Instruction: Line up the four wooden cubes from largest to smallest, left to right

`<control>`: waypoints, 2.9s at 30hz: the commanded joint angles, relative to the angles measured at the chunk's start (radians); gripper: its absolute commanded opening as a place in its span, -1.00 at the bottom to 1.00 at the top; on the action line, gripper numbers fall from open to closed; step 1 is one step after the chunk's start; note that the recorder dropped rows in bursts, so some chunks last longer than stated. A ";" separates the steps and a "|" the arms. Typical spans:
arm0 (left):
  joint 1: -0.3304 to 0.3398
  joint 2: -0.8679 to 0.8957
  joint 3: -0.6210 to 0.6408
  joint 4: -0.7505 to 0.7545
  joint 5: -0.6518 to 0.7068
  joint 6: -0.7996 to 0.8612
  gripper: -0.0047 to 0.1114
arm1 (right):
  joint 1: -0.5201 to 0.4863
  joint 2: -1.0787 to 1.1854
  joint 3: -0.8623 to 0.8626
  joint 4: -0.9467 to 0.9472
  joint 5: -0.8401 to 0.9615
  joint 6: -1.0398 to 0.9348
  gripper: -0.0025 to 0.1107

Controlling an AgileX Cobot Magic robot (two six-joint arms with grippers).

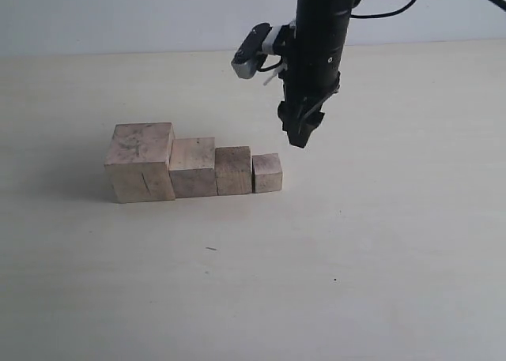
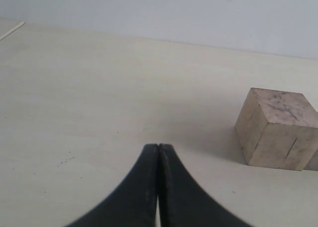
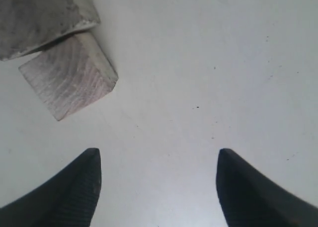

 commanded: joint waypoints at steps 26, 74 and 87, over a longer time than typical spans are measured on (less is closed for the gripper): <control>-0.006 -0.005 0.000 -0.001 -0.009 0.004 -0.92 | -0.002 0.102 0.001 0.069 -0.001 0.038 0.17; -0.006 -0.005 0.000 -0.001 -0.009 0.004 -0.92 | -0.002 -1.239 0.923 0.427 -0.696 0.387 -0.96; -0.006 -0.005 0.000 -0.001 -0.009 0.004 -0.92 | -0.002 -1.378 0.923 0.429 -0.696 0.389 -0.96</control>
